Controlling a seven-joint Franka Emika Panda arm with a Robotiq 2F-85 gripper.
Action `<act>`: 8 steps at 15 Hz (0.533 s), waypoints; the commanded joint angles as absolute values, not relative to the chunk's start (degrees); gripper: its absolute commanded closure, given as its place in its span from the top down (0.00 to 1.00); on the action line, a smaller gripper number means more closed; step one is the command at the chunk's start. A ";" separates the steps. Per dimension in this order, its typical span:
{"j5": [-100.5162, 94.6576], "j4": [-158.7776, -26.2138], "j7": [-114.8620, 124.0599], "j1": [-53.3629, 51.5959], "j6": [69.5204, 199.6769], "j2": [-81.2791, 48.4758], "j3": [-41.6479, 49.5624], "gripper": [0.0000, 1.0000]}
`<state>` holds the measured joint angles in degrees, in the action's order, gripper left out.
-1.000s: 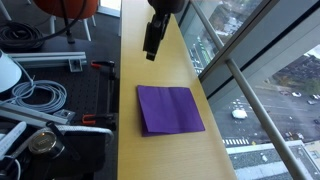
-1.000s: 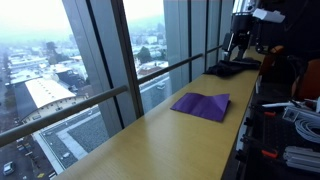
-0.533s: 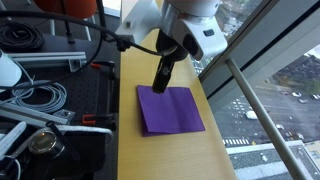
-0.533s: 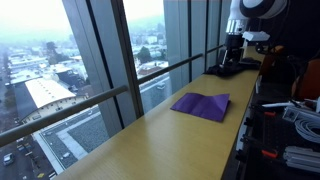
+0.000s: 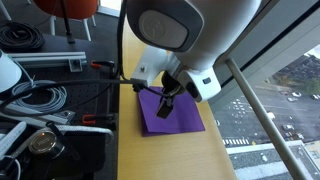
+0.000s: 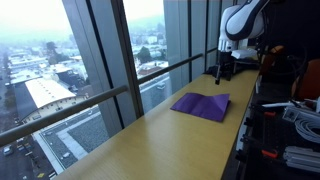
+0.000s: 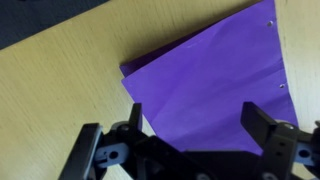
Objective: Open the purple file holder
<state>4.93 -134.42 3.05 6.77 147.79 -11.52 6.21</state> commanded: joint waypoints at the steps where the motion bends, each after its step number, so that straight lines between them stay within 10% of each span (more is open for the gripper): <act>1: 3.99 -130.45 2.66 7.67 147.77 -16.74 7.21 1.00; 8: 3.21 -127.59 1.56 9.19 148.36 -23.20 9.32 1.00</act>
